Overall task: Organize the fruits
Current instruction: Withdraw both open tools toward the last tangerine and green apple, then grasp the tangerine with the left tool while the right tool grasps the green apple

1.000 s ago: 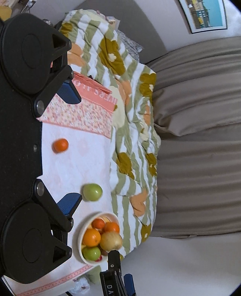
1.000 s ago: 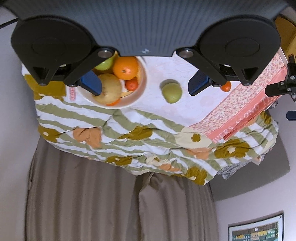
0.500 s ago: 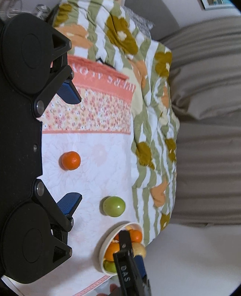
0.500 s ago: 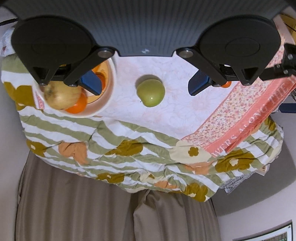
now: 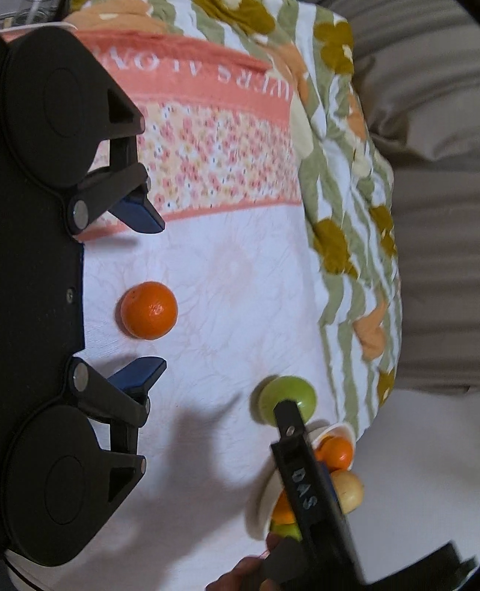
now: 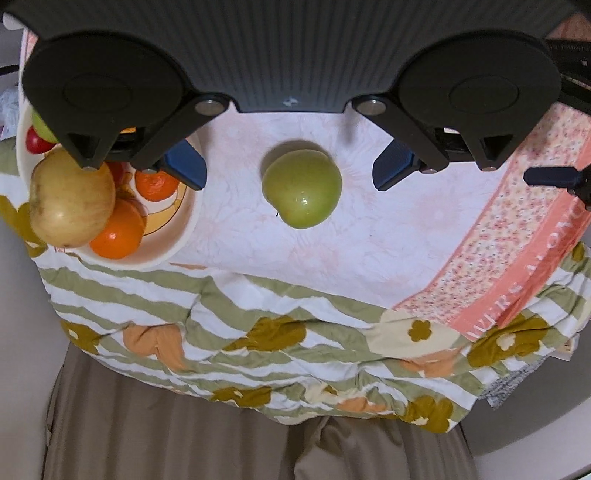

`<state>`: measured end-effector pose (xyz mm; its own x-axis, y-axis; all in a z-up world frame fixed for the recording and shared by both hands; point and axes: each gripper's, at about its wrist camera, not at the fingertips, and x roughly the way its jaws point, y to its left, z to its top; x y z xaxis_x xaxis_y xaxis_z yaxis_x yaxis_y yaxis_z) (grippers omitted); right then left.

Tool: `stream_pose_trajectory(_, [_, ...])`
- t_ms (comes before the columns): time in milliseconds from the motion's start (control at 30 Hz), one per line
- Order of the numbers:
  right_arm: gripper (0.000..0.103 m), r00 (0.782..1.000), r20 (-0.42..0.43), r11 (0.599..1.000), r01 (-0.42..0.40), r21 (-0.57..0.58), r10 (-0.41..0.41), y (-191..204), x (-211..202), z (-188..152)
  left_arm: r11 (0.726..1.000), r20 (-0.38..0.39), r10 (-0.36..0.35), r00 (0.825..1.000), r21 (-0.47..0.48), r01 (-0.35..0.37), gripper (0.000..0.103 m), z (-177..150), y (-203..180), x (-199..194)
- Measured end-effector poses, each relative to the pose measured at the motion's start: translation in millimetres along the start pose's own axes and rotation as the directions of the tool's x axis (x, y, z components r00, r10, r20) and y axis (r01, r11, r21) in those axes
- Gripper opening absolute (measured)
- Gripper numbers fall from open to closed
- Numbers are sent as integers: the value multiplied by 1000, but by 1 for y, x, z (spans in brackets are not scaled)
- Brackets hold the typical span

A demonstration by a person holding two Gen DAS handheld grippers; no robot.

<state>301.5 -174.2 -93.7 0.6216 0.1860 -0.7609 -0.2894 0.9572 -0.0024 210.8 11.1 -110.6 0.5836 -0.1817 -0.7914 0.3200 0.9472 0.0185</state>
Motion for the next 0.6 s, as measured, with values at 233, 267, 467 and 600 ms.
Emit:
stream_pose_trajectory(233, [103, 999, -27, 1000, 22, 15, -21, 4, 16, -2, 998, -41, -51, 998, 25, 52, 47, -2, 3, 17])
stream_pose_trajectory(267, [103, 999, -31, 1000, 22, 16, -22, 5, 17, -2, 998, -47, -63, 997, 28, 65, 43, -2, 3, 19])
stream_pose_trajectory(467, [101, 998, -55, 999, 30, 13, -30, 6, 26, -2, 996, -33, -72, 997, 44, 73, 41, -4, 4, 19])
stream_pose_trajectory(600, [92, 997, -69, 1000, 31, 4, -31, 6, 34, -1, 997, -32, -68, 997, 35, 69, 41, -4, 7, 18])
